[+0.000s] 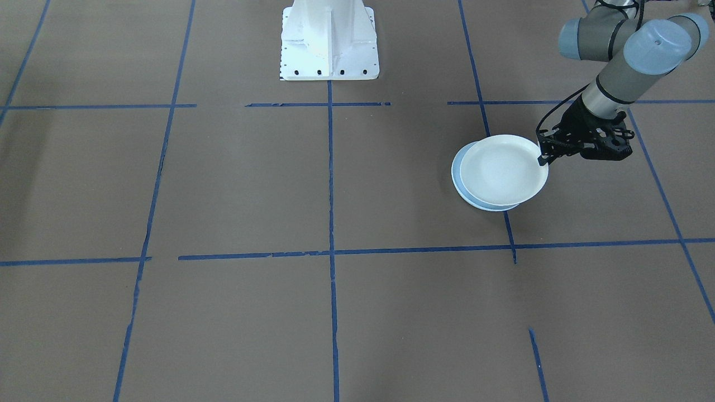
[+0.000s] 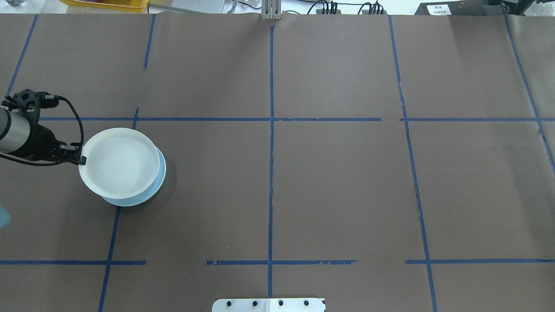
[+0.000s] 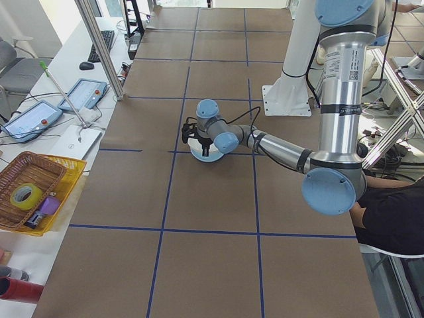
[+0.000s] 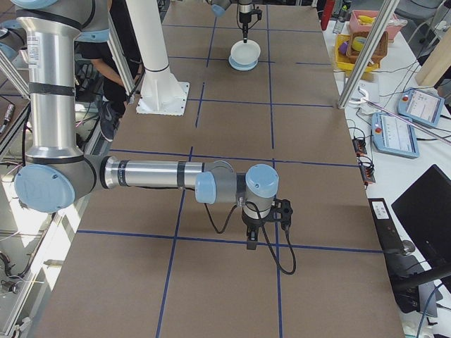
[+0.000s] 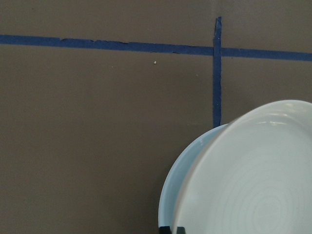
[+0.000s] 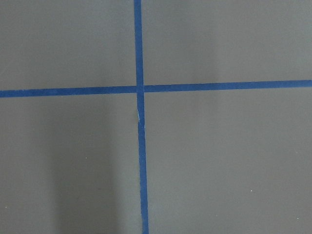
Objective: Stack plate in center
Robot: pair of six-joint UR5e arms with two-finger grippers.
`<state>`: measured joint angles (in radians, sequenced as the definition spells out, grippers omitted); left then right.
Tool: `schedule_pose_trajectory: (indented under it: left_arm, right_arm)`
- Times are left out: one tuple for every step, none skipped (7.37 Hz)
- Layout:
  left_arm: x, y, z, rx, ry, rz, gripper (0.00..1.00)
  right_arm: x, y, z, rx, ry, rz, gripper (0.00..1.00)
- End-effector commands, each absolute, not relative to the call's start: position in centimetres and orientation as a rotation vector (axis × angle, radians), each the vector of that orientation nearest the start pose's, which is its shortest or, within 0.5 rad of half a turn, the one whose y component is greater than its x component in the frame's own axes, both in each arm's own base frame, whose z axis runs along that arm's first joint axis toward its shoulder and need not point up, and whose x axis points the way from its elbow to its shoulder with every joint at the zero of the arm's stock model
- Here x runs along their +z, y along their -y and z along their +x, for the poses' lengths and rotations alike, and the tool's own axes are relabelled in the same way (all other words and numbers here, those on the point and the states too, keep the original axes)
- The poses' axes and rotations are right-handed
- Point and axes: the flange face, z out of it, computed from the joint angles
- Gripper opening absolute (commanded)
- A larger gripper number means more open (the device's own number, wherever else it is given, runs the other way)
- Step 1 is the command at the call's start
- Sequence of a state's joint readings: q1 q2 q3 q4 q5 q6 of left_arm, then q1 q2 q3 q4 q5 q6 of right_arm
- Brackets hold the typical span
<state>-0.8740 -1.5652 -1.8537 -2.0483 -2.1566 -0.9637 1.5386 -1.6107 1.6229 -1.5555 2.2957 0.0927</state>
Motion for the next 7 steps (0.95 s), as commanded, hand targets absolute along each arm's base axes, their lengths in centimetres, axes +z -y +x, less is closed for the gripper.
schedule_pose_trajectory:
  left_arm:
    - [46.9, 44.1, 25.3, -0.027, -0.92, 0.104, 1.0]
    - [46.2, 44.2, 24.6, -0.007, -0.938, 0.109, 1.0]
    - [46.3, 45.2, 22.7, 0.016, -0.929, 0.157, 1.0]
    - [46.5, 46.4, 20.2, 0.082, -0.906, 0.234, 1.0]
    - [47.3, 47.7, 17.2, 0.126, -0.867, 0.292, 1.0]
    - [48.4, 49.1, 13.7, 0.204, -0.799, 0.334, 1.0]
    - [49.9, 50.1, 10.0, 0.274, -0.738, 0.363, 1.0]
  right_arm:
    - [65.4, 47.9, 5.2, 0.047, 0.726, -0.019, 1.0]
    - [65.4, 47.9, 5.3, 0.05, 0.726, -0.019, 1.0]
    - [65.4, 47.9, 5.2, 0.047, 0.726, -0.019, 1.0]
    - [65.4, 47.9, 5.2, 0.047, 0.726, -0.019, 1.0]
    - [65.4, 47.9, 5.2, 0.049, 0.726, -0.019, 1.0]
    - [65.4, 47.9, 5.2, 0.049, 0.726, -0.019, 1.0]
    - [65.4, 47.9, 5.2, 0.049, 0.724, -0.019, 1.0]
